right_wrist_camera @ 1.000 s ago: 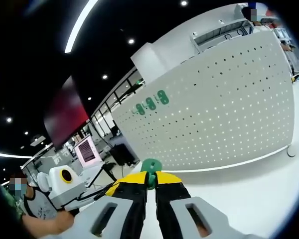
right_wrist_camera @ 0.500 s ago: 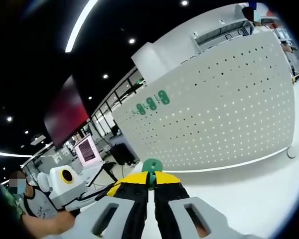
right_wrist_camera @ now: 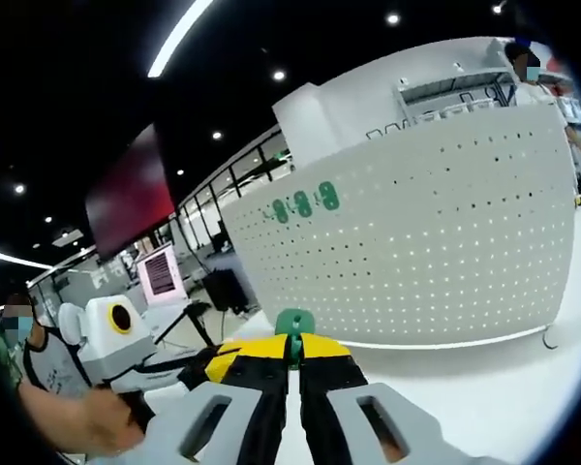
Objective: Insert the hook assembly into the mounting plate slot until the hook locks in place.
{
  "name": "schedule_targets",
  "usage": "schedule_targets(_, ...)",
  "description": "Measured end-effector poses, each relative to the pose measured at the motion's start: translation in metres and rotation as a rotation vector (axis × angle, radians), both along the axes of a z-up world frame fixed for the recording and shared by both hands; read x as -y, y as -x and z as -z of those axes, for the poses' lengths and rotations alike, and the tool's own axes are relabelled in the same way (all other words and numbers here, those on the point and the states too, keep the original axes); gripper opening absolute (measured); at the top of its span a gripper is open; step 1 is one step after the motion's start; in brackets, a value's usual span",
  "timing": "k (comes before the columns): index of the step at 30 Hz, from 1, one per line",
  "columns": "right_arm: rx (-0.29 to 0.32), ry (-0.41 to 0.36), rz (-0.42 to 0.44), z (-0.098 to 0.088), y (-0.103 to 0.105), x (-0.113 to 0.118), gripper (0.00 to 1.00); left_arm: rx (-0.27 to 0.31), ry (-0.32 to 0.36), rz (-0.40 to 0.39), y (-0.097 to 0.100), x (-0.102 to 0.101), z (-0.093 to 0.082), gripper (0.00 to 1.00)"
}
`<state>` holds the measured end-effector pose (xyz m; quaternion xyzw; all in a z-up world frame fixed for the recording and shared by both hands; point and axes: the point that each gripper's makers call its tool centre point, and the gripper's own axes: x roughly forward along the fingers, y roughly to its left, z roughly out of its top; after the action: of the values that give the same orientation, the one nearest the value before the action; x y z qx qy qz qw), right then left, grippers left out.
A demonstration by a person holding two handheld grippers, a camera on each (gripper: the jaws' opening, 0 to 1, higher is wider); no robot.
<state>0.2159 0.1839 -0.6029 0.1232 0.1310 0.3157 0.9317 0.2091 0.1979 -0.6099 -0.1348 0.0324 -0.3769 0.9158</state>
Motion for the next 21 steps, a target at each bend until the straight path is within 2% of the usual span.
schedule_targets(6, 0.013, 0.031, 0.001, 0.001, 0.0, 0.001, 0.01, -0.002, -0.035, 0.006, 0.0, 0.002, 0.002, 0.03)
schedule_targets(16, 0.035, 0.094, 0.004, 0.006, 0.0, 0.001, 0.01, -0.003, -0.172, 0.003, 0.001, 0.005, 0.008, 0.03)
schedule_targets(21, 0.048, 0.114, 0.005, 0.006, 0.0, 0.001, 0.01, -0.016, -0.198, 0.003, 0.0, 0.005, 0.011, 0.04)
